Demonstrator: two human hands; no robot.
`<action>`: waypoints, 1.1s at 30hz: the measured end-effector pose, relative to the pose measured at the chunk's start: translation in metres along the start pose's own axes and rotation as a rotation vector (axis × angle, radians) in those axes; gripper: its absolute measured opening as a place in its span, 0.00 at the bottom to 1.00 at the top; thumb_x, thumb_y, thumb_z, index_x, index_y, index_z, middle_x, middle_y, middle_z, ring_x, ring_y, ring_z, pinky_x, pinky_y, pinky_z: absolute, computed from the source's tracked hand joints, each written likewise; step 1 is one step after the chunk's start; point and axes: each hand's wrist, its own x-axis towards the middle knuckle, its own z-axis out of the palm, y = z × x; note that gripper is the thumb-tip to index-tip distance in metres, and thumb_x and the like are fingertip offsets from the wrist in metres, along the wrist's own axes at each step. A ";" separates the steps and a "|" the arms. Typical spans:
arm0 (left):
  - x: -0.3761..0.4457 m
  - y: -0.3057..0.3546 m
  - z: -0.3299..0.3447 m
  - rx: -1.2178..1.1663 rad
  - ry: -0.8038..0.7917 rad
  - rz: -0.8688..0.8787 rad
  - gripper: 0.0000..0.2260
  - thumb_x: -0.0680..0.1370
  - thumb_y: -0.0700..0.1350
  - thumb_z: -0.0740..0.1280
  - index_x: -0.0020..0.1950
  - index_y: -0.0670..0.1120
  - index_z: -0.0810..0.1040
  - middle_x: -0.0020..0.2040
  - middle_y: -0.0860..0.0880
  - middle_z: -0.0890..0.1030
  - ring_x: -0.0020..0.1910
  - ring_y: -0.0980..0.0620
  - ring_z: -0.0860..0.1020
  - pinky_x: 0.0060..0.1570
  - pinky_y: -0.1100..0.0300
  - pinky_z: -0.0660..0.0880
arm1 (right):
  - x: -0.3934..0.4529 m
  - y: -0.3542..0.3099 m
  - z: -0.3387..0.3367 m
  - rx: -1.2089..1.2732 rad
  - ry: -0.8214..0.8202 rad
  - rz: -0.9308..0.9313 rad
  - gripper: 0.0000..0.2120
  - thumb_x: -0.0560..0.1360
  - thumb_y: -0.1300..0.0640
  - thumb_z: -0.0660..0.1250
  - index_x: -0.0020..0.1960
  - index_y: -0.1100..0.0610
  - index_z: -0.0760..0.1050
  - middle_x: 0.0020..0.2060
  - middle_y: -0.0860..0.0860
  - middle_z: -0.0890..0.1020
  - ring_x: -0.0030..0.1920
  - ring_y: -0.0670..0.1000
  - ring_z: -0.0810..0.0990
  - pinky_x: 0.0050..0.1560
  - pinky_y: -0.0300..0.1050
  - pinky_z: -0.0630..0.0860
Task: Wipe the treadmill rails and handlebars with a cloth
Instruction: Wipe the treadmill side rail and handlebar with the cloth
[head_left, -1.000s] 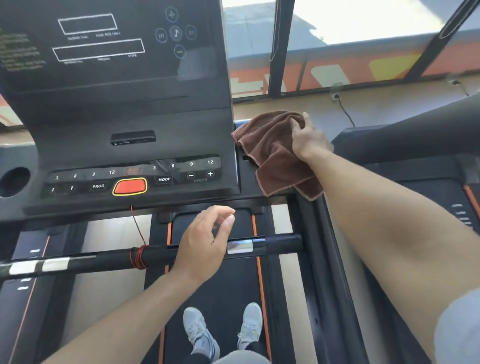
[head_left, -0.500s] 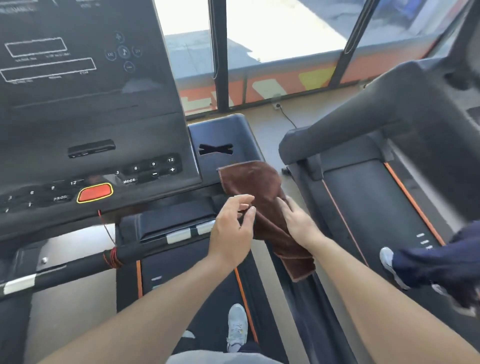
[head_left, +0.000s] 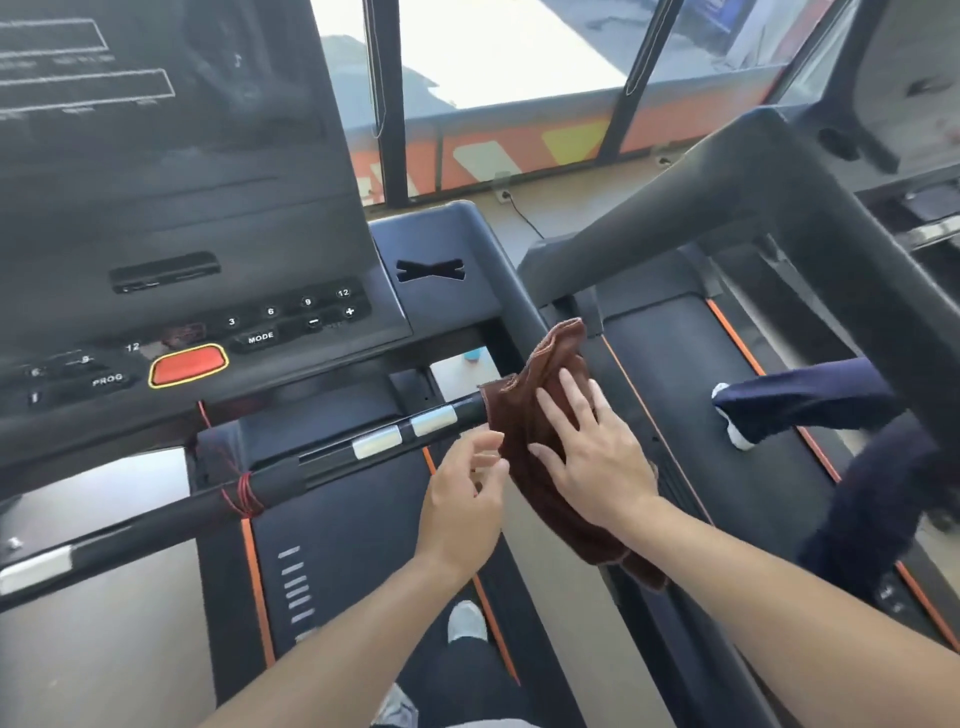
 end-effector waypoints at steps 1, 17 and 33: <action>-0.003 -0.004 -0.006 -0.002 0.009 -0.010 0.10 0.82 0.45 0.65 0.62 0.56 0.78 0.57 0.62 0.80 0.55 0.68 0.77 0.53 0.71 0.73 | 0.009 -0.003 -0.002 -0.006 -0.011 -0.014 0.31 0.84 0.35 0.49 0.84 0.45 0.52 0.84 0.48 0.49 0.83 0.60 0.51 0.77 0.58 0.63; -0.075 -0.051 -0.001 0.048 0.091 -0.174 0.08 0.81 0.44 0.66 0.53 0.57 0.80 0.48 0.61 0.85 0.50 0.62 0.82 0.51 0.67 0.74 | 0.084 0.021 -0.023 0.817 -0.162 0.303 0.33 0.79 0.27 0.50 0.81 0.35 0.56 0.77 0.50 0.70 0.75 0.59 0.69 0.78 0.57 0.62; -0.120 -0.035 0.067 -0.036 0.062 -0.201 0.07 0.80 0.45 0.67 0.50 0.58 0.81 0.47 0.57 0.85 0.49 0.55 0.83 0.58 0.52 0.79 | -0.042 0.028 -0.008 0.314 -0.126 0.023 0.46 0.77 0.44 0.69 0.83 0.39 0.42 0.83 0.40 0.40 0.82 0.52 0.52 0.75 0.56 0.67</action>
